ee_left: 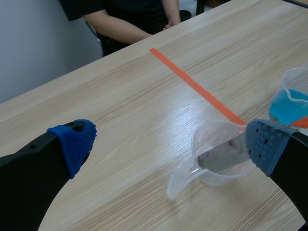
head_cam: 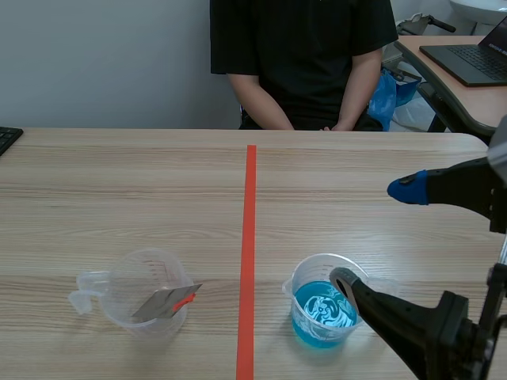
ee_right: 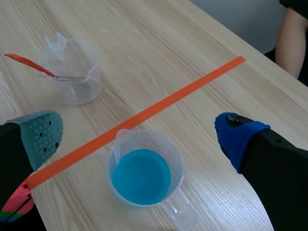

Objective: Do the redox reaction experiment.
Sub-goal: 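Lift the metal plate out of the left beaker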

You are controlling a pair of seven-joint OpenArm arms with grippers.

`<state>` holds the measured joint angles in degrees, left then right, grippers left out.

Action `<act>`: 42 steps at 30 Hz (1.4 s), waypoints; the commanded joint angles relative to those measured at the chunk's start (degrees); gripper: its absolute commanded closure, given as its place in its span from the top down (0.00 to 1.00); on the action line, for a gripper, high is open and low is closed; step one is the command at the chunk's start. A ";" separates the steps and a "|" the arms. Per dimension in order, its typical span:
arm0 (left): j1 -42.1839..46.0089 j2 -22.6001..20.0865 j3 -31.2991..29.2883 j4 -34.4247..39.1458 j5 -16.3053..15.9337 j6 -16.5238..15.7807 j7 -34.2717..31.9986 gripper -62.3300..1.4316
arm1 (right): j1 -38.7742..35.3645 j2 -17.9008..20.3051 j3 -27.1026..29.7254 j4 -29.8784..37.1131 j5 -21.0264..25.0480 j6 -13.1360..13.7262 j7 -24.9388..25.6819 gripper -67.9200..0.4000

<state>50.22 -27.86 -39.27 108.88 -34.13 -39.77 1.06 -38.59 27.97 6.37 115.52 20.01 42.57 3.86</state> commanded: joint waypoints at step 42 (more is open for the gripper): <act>10.67 11.63 -12.31 -6.29 -2.64 -0.11 1.33 1.00 | 17.86 8.00 -30.64 0.96 -19.98 0.15 2.08 1.00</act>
<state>61.06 -15.90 -50.83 101.60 -35.66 -39.79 3.20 -21.74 35.70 -24.27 115.52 -0.45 42.33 5.10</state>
